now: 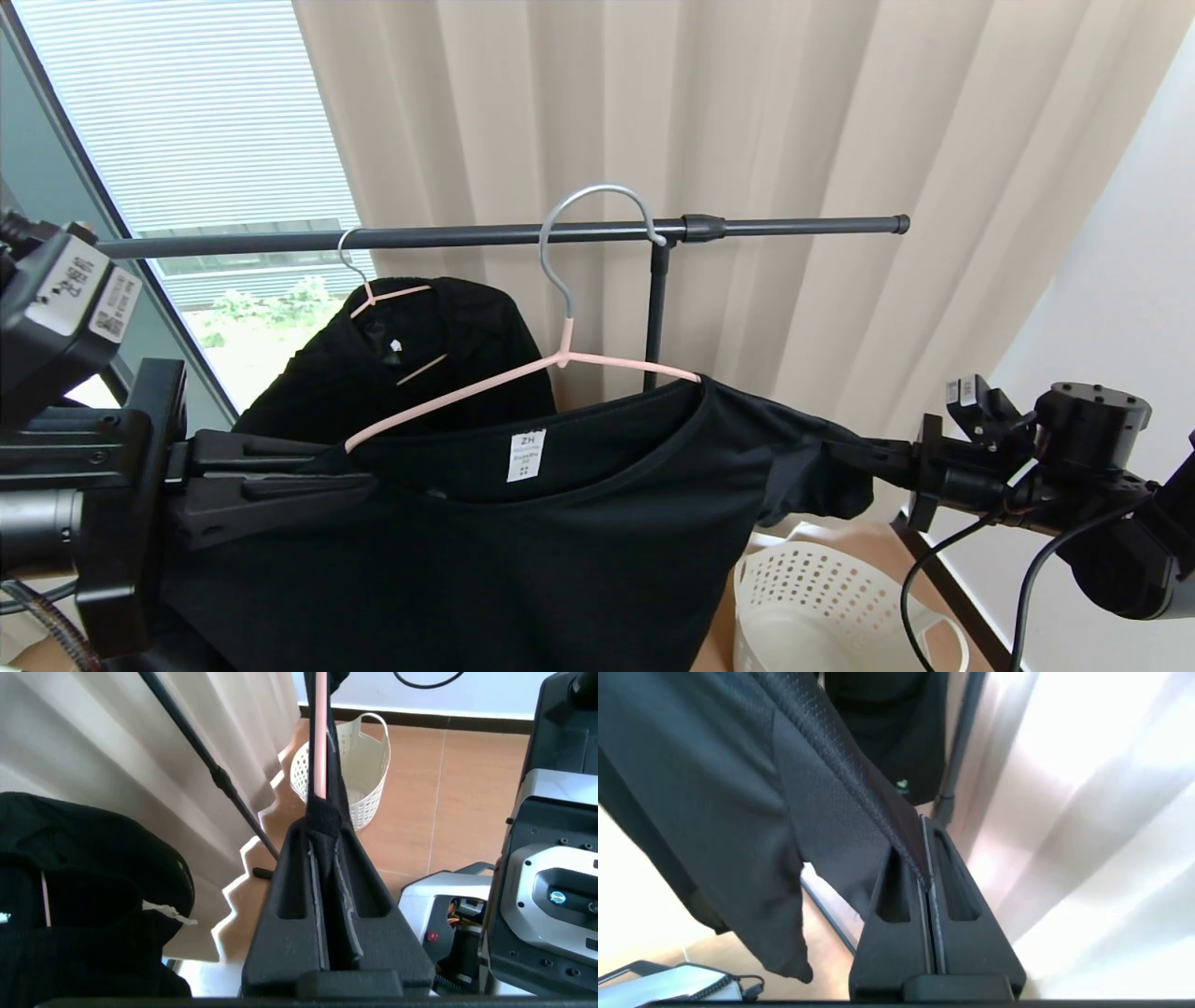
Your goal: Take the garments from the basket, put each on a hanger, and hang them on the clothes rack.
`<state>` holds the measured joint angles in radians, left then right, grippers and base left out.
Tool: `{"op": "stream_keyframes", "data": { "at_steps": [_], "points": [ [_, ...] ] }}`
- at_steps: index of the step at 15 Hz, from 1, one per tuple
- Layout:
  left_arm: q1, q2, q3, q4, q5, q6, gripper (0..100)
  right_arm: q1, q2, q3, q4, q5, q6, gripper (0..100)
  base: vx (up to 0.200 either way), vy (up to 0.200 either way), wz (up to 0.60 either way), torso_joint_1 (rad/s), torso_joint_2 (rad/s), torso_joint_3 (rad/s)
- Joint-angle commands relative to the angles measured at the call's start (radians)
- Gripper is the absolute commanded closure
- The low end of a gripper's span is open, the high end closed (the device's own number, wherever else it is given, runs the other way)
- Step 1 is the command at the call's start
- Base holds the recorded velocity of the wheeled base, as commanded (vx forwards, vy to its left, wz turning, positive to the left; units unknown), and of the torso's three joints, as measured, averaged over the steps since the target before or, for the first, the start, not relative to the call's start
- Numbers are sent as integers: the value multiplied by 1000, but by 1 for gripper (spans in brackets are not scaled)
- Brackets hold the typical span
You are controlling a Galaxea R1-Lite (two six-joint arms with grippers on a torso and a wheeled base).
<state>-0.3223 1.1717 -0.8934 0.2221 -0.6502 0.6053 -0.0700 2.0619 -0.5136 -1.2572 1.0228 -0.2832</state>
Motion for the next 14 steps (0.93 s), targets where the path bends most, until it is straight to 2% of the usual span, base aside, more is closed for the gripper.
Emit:
{"op": "stream_keyframes", "data": {
  "at_steps": [1, 7, 8, 14],
  "points": [
    [8, -6, 4, 0, 0, 1, 100, -4, 9, -2, 1, 0, -1, 100, 0, 0, 0, 0, 0, 0],
    [9, -6, 16, 0, -2, -1, 100, -2, 3, 7, 2, 2, 2, 100, 0, 0, 0, 0, 0, 0],
    [9, -4, 16, 0, -2, -1, 100, -2, 1, 9, 2, 2, 1, 0, 0, 0, 0, 0, 0, 0],
    [9, -4, 41, -55, 0, -35, 100, -2, -2, 18, -5, 0, -4, 0, 0, 0, 0, 0, 0, 0]
  ]
}}
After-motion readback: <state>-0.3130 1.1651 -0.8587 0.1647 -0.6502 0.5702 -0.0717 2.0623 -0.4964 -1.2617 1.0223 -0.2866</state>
